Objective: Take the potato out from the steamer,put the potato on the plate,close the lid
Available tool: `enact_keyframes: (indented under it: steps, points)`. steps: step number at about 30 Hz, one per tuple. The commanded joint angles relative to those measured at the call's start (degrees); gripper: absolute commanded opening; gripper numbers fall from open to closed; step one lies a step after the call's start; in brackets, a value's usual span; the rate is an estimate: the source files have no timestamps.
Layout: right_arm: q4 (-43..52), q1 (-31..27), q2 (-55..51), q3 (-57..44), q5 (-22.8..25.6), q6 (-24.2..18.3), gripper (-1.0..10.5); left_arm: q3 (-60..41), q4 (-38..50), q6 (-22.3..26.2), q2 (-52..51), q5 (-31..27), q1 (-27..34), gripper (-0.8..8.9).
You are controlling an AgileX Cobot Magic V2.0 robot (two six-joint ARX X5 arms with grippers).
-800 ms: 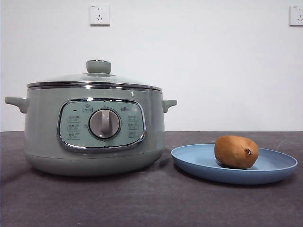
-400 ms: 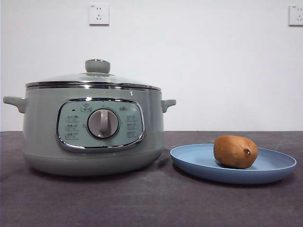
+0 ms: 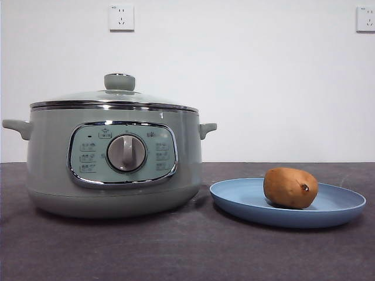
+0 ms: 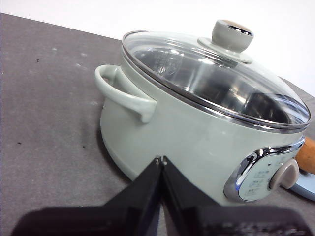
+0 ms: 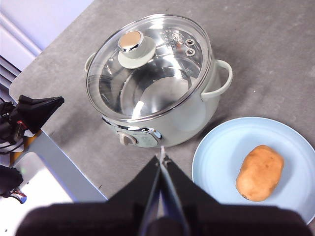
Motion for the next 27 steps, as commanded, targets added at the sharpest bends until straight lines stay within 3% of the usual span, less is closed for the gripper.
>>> enact_keyframes:
  steps: [1,13,15,17,19,22,27]
  points:
    - [0.1,0.0,0.0,-0.1,-0.2,-0.3,0.0,-0.7,0.0,-0.1,-0.2,0.1,0.2,-0.03]
    - [0.3,0.0,-0.1,-0.1,0.8,1.3,0.0,-0.7,0.0,-0.1,-0.2,0.1,0.2,-0.03]
    - [0.8,-0.5,0.0,-0.2,8.9,0.7,0.0,-0.7,0.0,-0.1,-0.2,0.1,0.2,-0.03]
    - [3.0,-1.4,-0.5,-0.3,19.6,3.2,0.0,-0.7,0.0,-0.1,-0.2,0.1,0.2,-0.03]
    - [6.7,-2.9,-2.3,-1.7,24.7,5.8,0.0,-0.7,0.0,-0.1,-0.2,0.1,0.2,-0.03]
    - [18.2,-6.2,-8.2,-8.7,23.8,5.9,0.0,-0.7,0.0,-0.1,-0.2,0.1,0.2,-0.03]
    - [39.2,-13.6,-22.1,-28.9,18.9,5.5,0.0,-0.7,0.0,-0.1,-0.2,0.1,0.2,-0.03]
